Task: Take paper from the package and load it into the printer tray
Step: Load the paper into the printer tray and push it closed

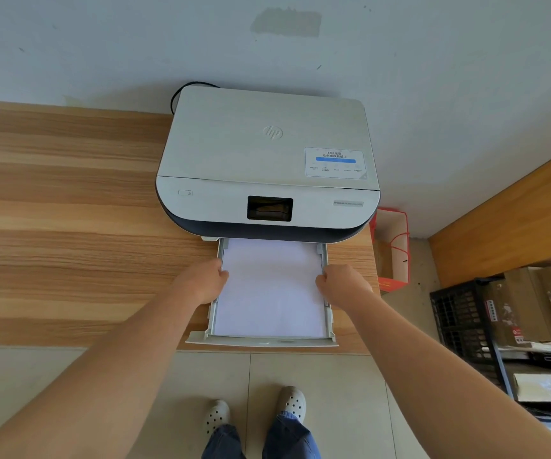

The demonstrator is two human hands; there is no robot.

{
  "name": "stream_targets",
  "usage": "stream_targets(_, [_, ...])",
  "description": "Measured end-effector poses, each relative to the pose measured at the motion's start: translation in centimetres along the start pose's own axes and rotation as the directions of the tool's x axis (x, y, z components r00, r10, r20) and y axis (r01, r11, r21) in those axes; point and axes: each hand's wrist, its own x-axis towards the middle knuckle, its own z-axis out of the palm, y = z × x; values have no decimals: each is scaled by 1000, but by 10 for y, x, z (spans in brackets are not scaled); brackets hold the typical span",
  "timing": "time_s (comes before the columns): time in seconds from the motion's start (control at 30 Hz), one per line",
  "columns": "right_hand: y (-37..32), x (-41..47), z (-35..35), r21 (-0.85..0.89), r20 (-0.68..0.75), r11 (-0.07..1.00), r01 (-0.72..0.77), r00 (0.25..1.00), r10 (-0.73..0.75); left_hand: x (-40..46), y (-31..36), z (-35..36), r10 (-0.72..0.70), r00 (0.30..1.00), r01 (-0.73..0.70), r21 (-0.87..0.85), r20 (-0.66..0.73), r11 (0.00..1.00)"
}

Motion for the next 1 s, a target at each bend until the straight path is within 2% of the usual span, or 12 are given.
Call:
stream_targets(0.13, [1,-10,1,58,-51,998,23,998,-20,-15,1,1,27,996,-27,0,-88,1000])
stream_targets(0.23, [-4,-31,7,114,-127,989,98,988,-83,-32,5,5,195,969,-186,73,-154,980])
stream_targets(0.3, [-7,-51,16,110,-137,974,200,973,-184,-46,5,11,327,937,-316,100,-124,944])
stream_targets(0.37, [-6,-72,29,53,-140,949,312,943,-302,-59,0,20,435,900,-428,115,-34,896])
stream_targets(0.47, [-1,-92,48,-56,-125,902,428,893,-432,-73,-11,37,511,859,-509,184,41,841])
stream_targets(0.67, [8,-99,68,-218,-129,848,483,847,-515,-82,-32,58,571,820,-529,330,-37,782])
stream_targets(0.8, [12,-95,67,-256,-169,860,442,855,-490,-78,-42,62,543,827,-449,406,-149,796])
stream_targets(1.0, [13,-86,60,-277,-184,872,405,868,-461,-77,-40,61,524,824,-416,397,-216,818])
